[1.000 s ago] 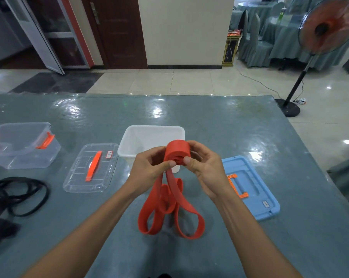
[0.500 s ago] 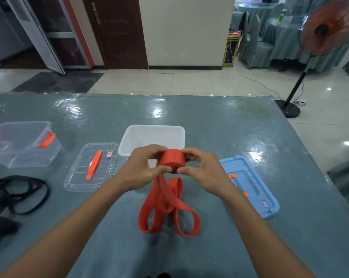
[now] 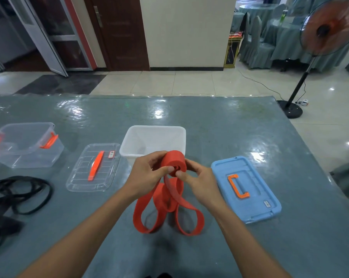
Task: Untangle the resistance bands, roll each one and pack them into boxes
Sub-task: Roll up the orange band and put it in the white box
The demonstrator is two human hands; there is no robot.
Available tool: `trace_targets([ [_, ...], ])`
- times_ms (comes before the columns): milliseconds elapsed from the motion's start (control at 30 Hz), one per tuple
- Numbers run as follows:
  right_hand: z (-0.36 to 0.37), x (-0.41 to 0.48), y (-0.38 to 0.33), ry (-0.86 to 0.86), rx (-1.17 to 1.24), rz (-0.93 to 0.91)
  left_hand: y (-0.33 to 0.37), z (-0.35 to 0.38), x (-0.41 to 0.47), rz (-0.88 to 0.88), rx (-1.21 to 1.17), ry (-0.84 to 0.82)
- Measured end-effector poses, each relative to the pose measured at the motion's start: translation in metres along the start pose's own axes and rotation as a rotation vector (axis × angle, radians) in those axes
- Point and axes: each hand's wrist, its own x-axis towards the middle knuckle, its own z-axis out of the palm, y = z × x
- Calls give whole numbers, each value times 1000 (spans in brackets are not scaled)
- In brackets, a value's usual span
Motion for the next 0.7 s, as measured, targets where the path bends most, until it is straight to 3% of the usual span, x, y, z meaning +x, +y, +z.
trace_targets([
  [100,-8,5,-1,5,-229,-82,0,-2,5,85,245,-92],
  [200,-15,11,-10,-98,-372,-244,4,-6,15,105,319,-183],
  [333,-21,15,-19,-34,-273,-176,15,-7,23,78,277,-201],
  [533,-17,24,-23,55,174,-10,17,-4,24,15,7,-5],
  [700,-1,28,-29,82,255,39,9,-11,22,-33,-137,-40],
])
